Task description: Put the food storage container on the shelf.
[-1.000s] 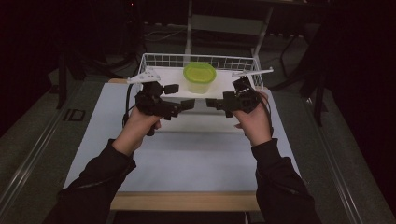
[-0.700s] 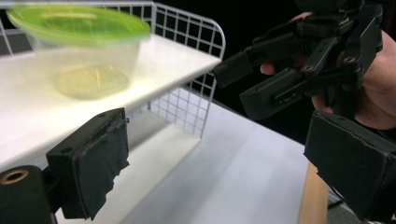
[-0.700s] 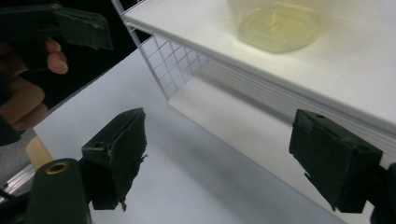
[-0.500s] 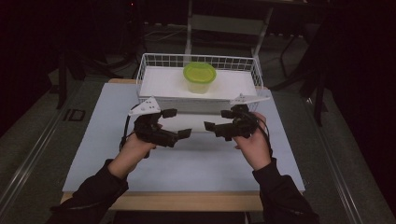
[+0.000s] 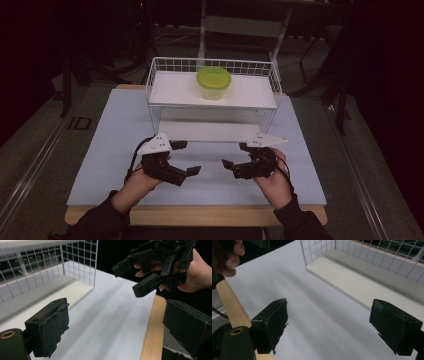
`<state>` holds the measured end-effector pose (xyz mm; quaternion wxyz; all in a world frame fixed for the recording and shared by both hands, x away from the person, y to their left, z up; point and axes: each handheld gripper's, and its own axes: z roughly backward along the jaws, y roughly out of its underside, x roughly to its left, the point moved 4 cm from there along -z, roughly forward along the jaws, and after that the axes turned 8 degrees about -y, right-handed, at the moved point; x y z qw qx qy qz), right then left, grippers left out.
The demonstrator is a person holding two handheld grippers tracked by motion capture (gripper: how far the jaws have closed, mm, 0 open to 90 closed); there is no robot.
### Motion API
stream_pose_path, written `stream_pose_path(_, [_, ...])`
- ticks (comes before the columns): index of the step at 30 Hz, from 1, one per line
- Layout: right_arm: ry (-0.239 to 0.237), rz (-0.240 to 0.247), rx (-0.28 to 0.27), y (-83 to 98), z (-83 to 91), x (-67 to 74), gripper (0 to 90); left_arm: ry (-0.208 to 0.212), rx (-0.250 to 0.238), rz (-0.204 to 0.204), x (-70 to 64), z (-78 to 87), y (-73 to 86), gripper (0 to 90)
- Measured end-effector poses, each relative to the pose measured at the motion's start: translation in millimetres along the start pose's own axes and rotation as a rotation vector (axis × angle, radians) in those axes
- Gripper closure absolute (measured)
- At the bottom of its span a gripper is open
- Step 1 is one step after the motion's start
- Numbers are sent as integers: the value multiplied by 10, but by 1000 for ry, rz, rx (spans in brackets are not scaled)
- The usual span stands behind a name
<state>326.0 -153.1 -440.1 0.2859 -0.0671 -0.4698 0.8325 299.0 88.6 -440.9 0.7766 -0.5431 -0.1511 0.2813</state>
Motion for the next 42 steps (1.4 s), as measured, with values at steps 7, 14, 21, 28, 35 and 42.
stream_pose_path(7, [-2,-3,14,288,-33,34,143,10,41,14,-9,28,298,71])
stream_pose_path(14, [-2,-24,17,519,8,43,143,-2,74,57,27,108,622,71])
stream_pose_path(21, [28,-37,19,667,56,7,143,-31,85,57,55,161,765,71])
stream_pose_path(28, [61,-28,47,771,-8,-74,144,-75,86,2,32,144,828,71])
stream_pose_path(35, [70,-23,49,791,-40,-104,144,-75,96,10,51,118,852,72])
stream_pose_path(42, [76,-23,48,797,-42,-123,143,-70,89,27,58,118,850,72])
